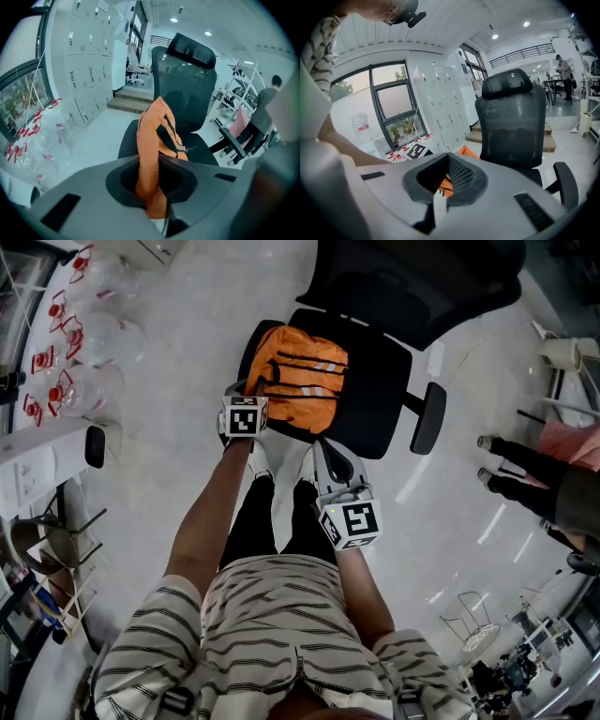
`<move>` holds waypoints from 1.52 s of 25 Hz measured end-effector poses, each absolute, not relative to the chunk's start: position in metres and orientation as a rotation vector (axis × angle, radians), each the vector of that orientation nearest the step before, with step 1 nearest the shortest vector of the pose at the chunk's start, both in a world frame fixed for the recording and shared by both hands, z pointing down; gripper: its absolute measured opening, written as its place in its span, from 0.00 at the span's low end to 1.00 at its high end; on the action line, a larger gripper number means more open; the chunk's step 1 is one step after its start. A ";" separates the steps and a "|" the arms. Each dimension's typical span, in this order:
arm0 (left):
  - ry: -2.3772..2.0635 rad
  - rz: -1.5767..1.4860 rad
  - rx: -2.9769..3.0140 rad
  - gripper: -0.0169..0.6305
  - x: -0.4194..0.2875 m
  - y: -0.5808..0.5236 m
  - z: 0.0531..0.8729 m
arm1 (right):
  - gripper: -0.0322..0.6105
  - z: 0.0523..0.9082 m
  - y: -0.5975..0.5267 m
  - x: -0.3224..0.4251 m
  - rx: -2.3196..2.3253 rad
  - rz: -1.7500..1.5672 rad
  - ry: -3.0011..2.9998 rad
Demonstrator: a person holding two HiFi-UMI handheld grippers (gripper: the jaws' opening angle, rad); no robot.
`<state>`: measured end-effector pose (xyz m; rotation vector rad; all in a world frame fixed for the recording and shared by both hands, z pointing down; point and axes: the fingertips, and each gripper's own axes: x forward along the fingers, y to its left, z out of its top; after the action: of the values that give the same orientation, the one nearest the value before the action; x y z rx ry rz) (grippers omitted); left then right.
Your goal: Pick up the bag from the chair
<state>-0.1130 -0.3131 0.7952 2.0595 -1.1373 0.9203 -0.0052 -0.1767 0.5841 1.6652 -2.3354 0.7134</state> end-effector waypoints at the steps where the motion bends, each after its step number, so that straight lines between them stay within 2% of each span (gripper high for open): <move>1: -1.131 0.915 2.061 0.11 -0.111 -0.313 0.794 | 0.08 0.584 -0.177 -0.004 1.667 0.713 -2.335; 38: -1.051 0.794 2.210 0.09 -0.045 -0.287 0.734 | 0.08 0.569 -0.158 0.031 1.785 0.679 -2.302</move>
<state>-0.0451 -0.2868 0.7338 2.2097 -1.0506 0.7935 0.0311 -0.1585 0.5685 1.7853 -2.3023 0.6787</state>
